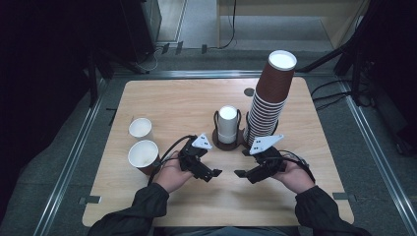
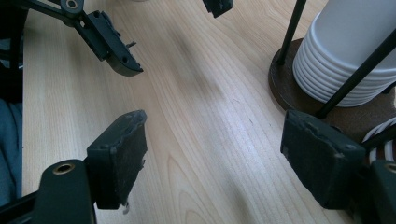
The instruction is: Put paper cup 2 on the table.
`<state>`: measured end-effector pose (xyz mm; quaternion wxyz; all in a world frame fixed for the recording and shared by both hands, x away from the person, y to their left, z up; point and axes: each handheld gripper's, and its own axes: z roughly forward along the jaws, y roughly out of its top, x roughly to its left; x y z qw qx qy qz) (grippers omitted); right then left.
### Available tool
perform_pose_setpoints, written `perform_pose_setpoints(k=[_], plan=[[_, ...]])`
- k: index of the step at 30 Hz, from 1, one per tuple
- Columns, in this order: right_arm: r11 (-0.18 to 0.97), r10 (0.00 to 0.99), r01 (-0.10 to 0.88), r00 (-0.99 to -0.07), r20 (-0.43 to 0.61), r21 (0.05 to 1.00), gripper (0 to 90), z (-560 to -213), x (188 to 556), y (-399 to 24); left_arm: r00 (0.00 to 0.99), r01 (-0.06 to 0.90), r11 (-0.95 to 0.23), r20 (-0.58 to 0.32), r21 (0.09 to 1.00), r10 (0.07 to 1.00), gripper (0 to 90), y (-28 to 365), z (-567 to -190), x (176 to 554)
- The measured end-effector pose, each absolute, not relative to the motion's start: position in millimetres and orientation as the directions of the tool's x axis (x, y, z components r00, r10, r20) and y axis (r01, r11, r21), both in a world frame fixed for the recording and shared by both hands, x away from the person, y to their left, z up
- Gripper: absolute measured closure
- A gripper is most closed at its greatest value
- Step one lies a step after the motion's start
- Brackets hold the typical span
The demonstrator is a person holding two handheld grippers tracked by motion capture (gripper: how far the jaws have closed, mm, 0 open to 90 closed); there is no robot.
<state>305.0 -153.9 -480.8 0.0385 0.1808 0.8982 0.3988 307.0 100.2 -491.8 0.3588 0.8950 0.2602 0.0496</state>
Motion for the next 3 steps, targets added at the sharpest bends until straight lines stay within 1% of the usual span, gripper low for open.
perform_pose_setpoints(k=[3], plan=[[0.617, 0.354, 0.293, -0.932, 0.075, 0.73, 22.6, -480.7, 305.0, -153.9, 0.859, 0.431, -0.604, -0.098, 0.67, 0.503, 0.0, 102.0, -491.0, 307.3]])
